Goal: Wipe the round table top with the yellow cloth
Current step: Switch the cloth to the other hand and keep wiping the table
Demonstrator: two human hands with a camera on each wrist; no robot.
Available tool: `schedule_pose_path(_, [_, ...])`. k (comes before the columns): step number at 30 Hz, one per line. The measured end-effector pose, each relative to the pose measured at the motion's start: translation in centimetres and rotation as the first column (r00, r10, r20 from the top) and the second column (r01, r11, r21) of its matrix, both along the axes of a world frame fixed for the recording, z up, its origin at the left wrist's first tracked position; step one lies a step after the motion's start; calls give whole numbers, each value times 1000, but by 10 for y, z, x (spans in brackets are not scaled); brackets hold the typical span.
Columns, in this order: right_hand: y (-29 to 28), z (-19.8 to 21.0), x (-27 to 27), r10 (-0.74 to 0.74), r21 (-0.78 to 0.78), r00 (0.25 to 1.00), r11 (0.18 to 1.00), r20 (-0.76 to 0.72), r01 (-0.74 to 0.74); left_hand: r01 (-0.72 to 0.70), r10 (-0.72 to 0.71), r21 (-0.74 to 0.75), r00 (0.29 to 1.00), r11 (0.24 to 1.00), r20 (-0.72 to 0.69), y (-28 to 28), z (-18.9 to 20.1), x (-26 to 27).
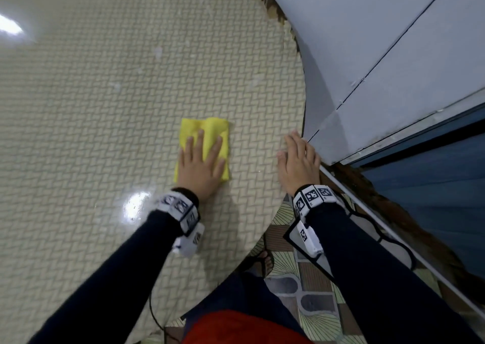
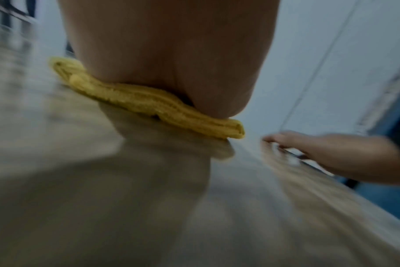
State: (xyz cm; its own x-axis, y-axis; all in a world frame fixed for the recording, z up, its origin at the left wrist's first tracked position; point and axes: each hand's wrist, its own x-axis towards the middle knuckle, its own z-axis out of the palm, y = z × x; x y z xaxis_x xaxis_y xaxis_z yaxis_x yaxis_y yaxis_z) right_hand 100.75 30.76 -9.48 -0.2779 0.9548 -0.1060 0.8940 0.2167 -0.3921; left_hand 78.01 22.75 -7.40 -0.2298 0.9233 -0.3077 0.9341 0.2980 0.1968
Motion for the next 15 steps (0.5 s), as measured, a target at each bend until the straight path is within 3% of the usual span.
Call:
schedule_pose_path(4, [13,6,0,-36,39,985,998,-171,43,134,-133,-31,991,991,12,5,-2,55])
schedule_pose_path(9, [48,8,2,-172,29,901,979,-399,200,273,-273,9,962,962,6,69,-9,87])
schedule_pose_path(15, [85,-1,4,-135,-6,957,990,-257,138,247,-247,-16,969,969,18,153,-5,85])
